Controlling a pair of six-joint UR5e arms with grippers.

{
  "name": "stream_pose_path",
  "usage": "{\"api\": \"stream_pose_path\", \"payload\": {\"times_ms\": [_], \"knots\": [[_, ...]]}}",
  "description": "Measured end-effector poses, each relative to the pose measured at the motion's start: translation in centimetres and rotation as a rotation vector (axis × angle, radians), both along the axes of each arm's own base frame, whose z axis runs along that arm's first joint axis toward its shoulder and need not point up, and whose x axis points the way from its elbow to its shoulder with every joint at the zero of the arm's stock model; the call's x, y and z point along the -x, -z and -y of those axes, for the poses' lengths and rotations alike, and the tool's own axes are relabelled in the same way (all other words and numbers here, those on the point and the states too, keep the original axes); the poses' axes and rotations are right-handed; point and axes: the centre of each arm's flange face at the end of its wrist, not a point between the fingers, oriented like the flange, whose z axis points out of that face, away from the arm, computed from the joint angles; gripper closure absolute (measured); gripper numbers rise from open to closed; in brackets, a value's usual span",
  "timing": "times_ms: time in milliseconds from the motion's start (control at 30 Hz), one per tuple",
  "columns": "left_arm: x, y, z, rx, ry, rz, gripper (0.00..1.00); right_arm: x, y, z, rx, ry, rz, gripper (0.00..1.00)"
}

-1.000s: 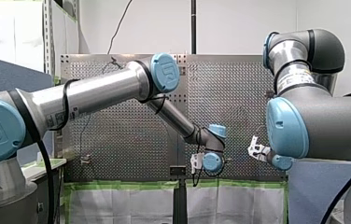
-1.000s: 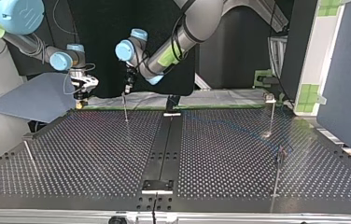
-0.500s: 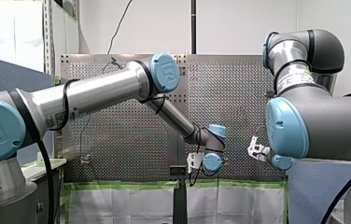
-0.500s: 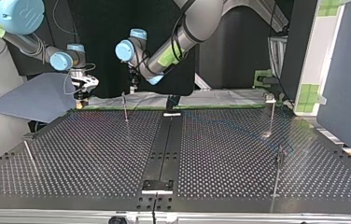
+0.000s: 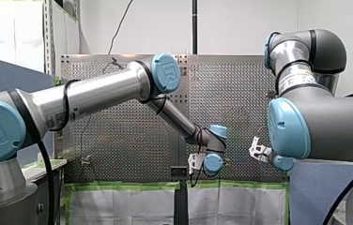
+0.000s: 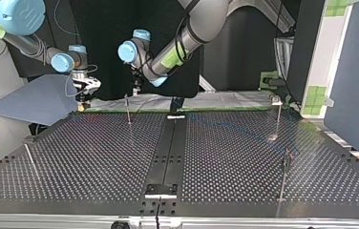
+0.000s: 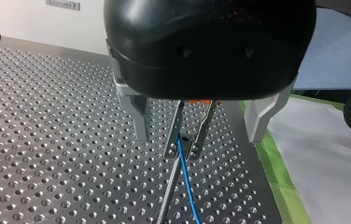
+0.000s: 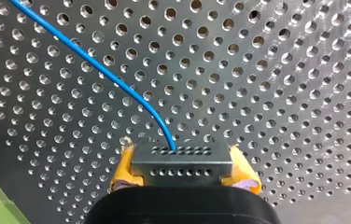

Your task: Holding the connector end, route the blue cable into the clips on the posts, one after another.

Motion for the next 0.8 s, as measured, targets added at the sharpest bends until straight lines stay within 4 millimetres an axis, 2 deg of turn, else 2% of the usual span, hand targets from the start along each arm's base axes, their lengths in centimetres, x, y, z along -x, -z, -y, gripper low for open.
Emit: {"api": "stream_pose_path", "payload": {"times_ms": [333,800], "knots": [[0.6,-0.1,0.2,-0.004,0.041,-0.029,0.0,0.1,0.0,0.0,0.0,0.001,0.0,1.0],[2.8,-5.3,0.3,0.113,0.036,0.029,0.0,-0.1,0.0,0.0,0.002,-0.002,0.0,1.0]]}}
